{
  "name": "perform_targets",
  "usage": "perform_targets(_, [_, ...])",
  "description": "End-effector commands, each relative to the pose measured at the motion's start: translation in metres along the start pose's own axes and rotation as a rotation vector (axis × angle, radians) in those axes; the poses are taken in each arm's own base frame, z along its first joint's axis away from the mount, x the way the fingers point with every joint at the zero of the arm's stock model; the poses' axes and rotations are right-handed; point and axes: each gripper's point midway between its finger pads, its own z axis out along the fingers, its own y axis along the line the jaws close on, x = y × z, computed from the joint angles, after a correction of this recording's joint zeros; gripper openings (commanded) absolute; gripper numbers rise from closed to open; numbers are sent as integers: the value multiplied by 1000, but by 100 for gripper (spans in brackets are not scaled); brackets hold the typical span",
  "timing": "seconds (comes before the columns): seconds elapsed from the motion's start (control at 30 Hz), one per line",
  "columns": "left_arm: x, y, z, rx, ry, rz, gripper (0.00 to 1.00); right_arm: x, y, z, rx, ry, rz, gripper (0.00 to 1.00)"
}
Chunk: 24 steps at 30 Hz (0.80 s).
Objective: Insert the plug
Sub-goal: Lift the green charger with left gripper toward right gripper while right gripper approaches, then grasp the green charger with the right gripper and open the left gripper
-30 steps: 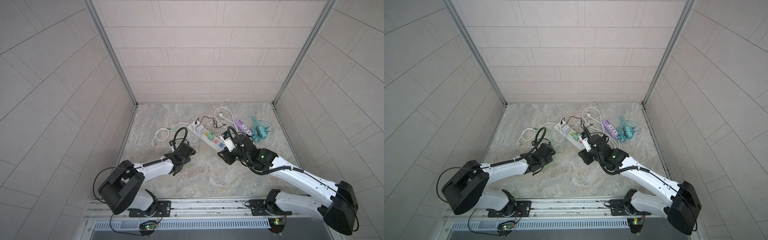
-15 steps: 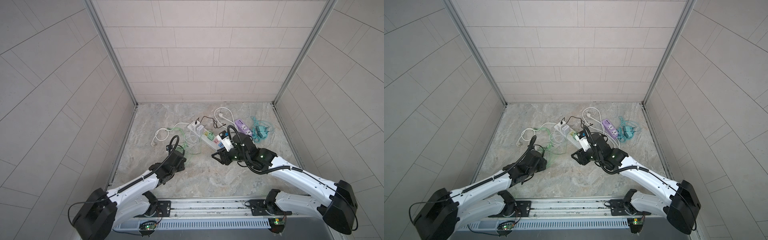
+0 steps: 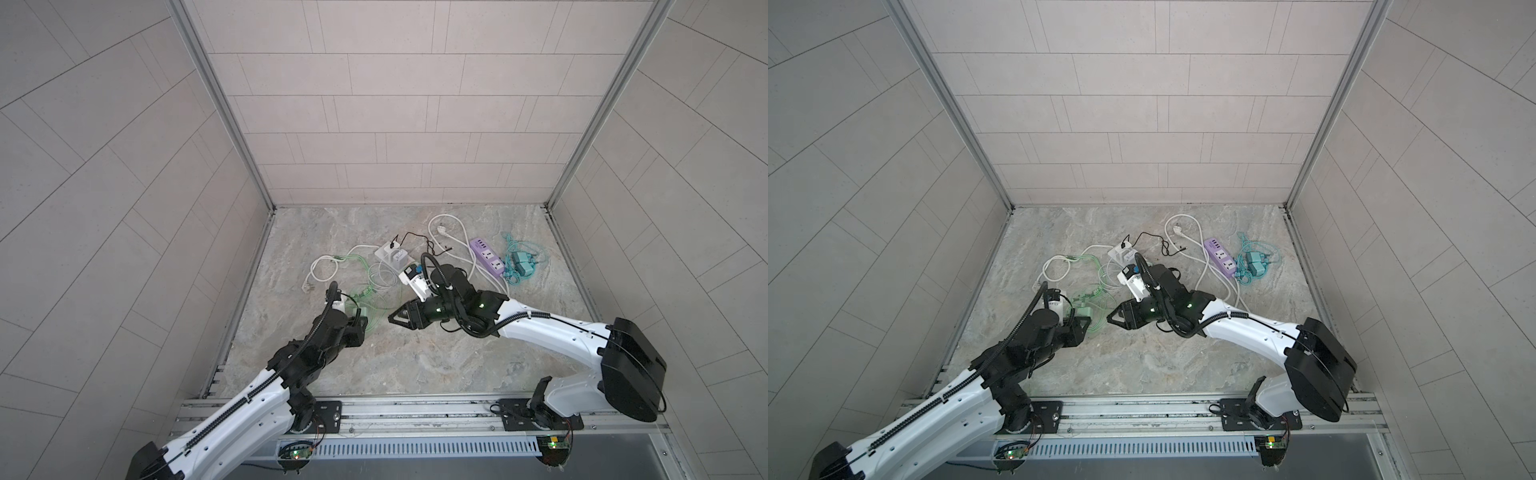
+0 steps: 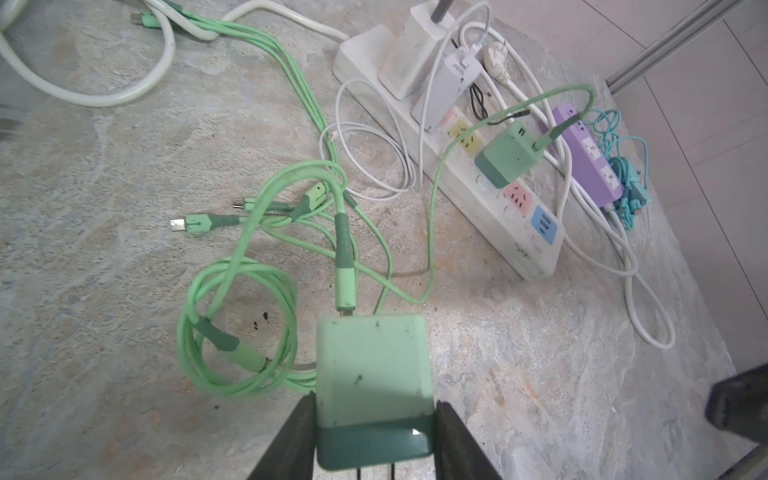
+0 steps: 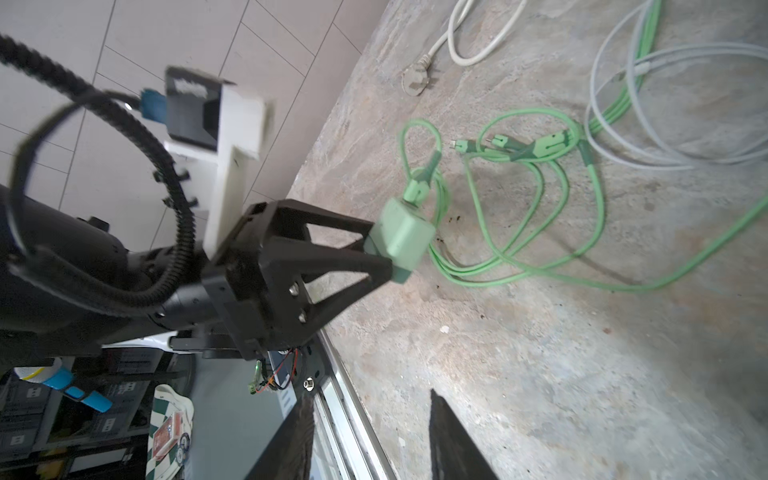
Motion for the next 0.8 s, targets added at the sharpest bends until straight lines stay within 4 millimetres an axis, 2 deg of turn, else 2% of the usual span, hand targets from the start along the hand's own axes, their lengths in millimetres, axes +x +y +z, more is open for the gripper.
perform_targets(0.0, [-10, -20, 0, 89, -54, 81, 26, -23, 17, 4, -59, -16, 20, 46])
perform_targets(0.23, [-15, -33, -4, 144, -75, 134, 25, -45, -12, 25, -26, -8, 162, 47])
perform_targets(0.47, [-20, -37, -12, 163, -104, 182, 25, -41, -28, 36, -8, 21, 201, 52])
perform_targets(0.77, [-24, -39, -15, 170, -118, 199, 25, -37, -18, 50, -101, 47, 235, 49])
